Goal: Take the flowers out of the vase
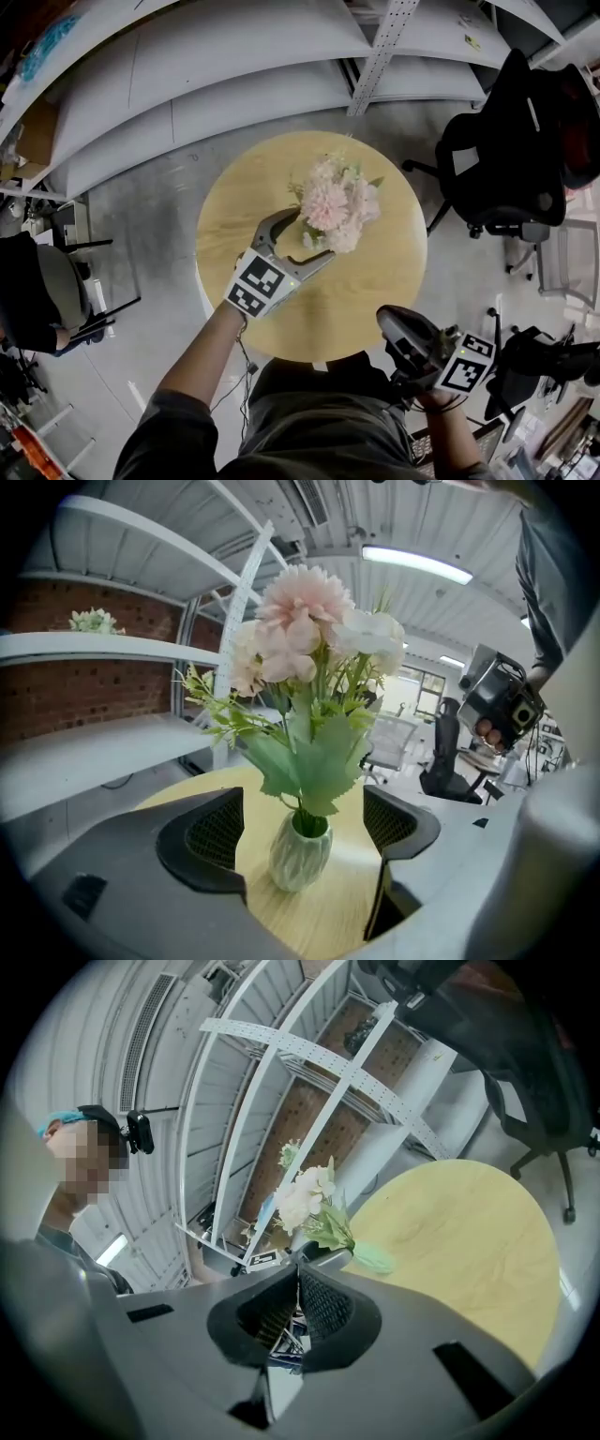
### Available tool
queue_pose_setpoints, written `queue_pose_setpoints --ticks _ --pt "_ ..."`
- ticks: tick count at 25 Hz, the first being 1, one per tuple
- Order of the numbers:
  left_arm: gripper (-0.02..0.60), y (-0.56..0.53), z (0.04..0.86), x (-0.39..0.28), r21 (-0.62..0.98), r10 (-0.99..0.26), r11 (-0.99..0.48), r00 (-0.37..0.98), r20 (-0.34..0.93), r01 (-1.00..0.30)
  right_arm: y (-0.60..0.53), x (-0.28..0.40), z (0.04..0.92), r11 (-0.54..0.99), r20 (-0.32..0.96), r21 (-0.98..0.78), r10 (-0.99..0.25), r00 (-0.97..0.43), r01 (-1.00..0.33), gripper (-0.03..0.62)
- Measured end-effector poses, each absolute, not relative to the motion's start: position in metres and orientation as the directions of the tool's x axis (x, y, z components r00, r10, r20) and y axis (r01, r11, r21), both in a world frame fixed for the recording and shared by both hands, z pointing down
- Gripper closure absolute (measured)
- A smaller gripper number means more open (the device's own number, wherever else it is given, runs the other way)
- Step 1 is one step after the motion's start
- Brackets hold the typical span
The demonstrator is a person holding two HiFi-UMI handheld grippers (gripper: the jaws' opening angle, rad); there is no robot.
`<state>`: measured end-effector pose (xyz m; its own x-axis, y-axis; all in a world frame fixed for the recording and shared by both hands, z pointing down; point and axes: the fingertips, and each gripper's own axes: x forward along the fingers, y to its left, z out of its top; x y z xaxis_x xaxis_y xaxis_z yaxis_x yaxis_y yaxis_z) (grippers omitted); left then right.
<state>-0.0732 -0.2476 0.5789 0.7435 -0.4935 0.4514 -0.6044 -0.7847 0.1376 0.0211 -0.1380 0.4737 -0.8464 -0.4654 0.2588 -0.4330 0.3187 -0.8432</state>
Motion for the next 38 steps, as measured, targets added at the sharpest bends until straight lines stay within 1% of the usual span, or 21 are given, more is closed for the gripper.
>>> queue_pose_setpoints --ticks 4,10,19,21,26,34,38 --pt "0.193 -0.254 0.582 -0.058 0.13 -0.449 -0.821 0.769 0.455 -0.556 -0.145 0.025 0.481 0.307 0.261 -0.853 -0.45 -0.854 -0.423 0.579" --pt "0.199 -0.26 0.579 -0.051 0.159 -0.433 -0.825 0.788 0.437 -0.542 -0.152 0.034 0.486 0.29 0.256 -0.864 -0.452 -0.855 -0.412 0.579" --pt "0.394 -0.263 0.567 -0.055 0.101 -0.486 -0.808 0.754 0.441 -0.58 -0.157 0.034 0.485 0.297 0.247 -0.867 -0.438 -0.864 -0.399 0.579" --pt "0.424 -0.263 0.564 -0.057 0.111 -0.498 -0.796 0.749 0.436 -0.595 -0.157 0.033 0.483 0.303 0.244 -0.866 -0.437 -0.866 -0.397 0.578" --pt "0.457 -0.263 0.552 -0.06 0.128 -0.517 -0.78 0.747 0.419 -0.612 -0.157 0.031 0.477 0.317 0.226 -0.867 -0.436 -0.871 -0.384 0.579" --pt "0.48 -0.261 0.512 -0.059 0.134 -0.547 -0.767 0.749 0.374 -0.628 -0.154 0.027 0.457 0.354 0.18 -0.868 -0.43 -0.885 -0.349 0.579" --pt "0.486 -0.262 0.484 -0.063 0.112 -0.567 -0.764 0.744 0.354 -0.636 -0.154 0.024 0.444 0.384 0.151 -0.862 -0.43 -0.89 -0.332 0.579"
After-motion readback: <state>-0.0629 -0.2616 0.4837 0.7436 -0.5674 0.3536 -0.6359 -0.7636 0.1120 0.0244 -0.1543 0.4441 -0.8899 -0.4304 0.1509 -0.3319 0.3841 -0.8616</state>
